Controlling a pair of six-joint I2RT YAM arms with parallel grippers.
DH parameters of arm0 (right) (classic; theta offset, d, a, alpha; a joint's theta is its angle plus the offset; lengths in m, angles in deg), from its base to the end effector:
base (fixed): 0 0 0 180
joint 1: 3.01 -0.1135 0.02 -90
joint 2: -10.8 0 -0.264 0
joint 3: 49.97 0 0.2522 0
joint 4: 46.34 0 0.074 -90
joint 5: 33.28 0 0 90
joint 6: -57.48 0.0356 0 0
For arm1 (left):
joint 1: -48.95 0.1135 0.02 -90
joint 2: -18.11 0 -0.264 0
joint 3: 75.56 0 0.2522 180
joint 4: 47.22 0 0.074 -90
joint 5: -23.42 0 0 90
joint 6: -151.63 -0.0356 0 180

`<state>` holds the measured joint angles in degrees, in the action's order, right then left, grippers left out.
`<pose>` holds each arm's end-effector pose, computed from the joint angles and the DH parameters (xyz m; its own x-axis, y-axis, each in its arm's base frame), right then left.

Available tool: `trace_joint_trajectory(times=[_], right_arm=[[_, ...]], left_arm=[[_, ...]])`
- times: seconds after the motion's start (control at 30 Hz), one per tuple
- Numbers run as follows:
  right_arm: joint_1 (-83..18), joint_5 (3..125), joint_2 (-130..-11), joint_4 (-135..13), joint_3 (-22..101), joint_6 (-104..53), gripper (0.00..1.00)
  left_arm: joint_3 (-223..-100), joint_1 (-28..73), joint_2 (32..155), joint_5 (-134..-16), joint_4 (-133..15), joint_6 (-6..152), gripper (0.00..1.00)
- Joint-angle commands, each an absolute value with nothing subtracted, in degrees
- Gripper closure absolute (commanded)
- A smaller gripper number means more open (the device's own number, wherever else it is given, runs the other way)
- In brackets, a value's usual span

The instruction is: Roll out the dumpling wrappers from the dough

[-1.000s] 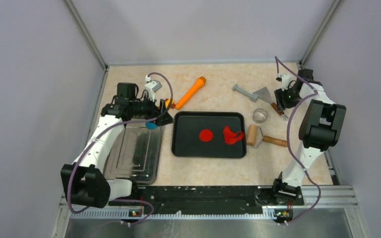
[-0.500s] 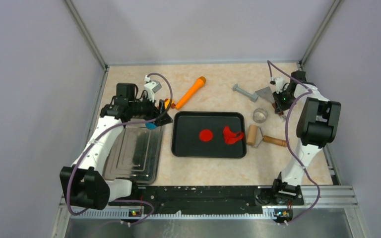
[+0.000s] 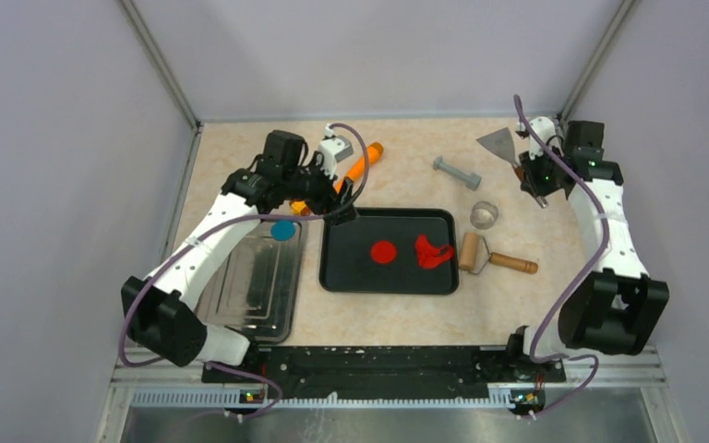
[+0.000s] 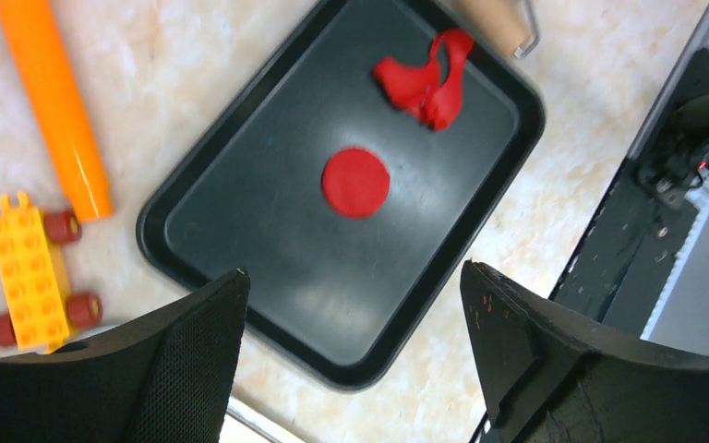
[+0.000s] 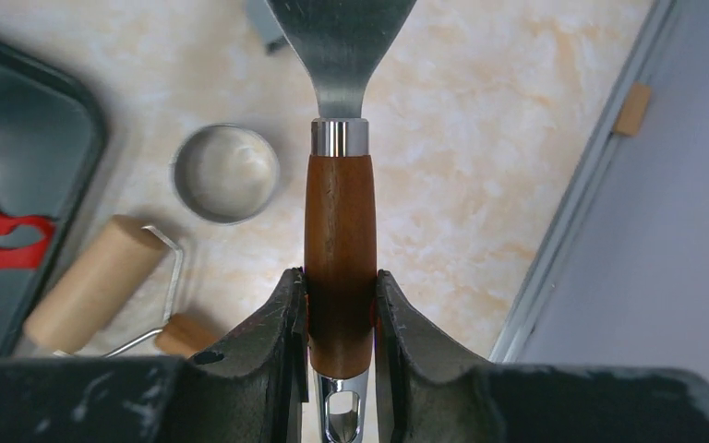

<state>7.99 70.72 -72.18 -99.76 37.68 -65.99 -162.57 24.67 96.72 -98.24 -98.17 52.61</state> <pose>0.3066 -0.0508 0.3144 -0.6314 -0.4224 -0.6503 -0.3832 0.8990 -0.2119 0.2605 -0.1380 0.3386 -0.4987 0.3713 -0.7832 0.7904 0.5657 -0.2351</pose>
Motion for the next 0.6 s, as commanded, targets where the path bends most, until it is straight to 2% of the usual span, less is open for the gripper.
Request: trace_joint_trajectory(times=[0.0,0.1,0.3,0.4,0.47,0.57], right_arm=[[2.9,77.2,-66.4,-105.2,37.2,-64.8,1.0],[-1.8,80.3,-63.7,-107.1,37.1,-63.8,1.0],[-13.9,80.1,-59.3,-108.4,36.5,-65.4,1.0],[-20.3,77.7,-57.8,-106.0,34.5,-68.8,1.0],[-22.9,76.5,-58.1,-104.0,33.7,-70.0,1.0],[-25.9,74.8,-59.6,-103.2,34.4,-71.9,1.0]], left_arm=[[-170.2,24.2,101.4,-103.8,-94.9,59.1,0.13],[-173.8,23.8,106.4,-110.4,-95.3,61.4,0.15],[-177.9,24.0,110.7,-113.9,-96.5,63.0,0.16],[-177.9,25.5,113.6,-121.6,-92.8,74.8,0.1],[-175.9,26.8,115.9,-127.6,-88.3,82.9,0.13],[-171.2,28.1,115.7,-129.5,-79.5,91.1,0.1]])
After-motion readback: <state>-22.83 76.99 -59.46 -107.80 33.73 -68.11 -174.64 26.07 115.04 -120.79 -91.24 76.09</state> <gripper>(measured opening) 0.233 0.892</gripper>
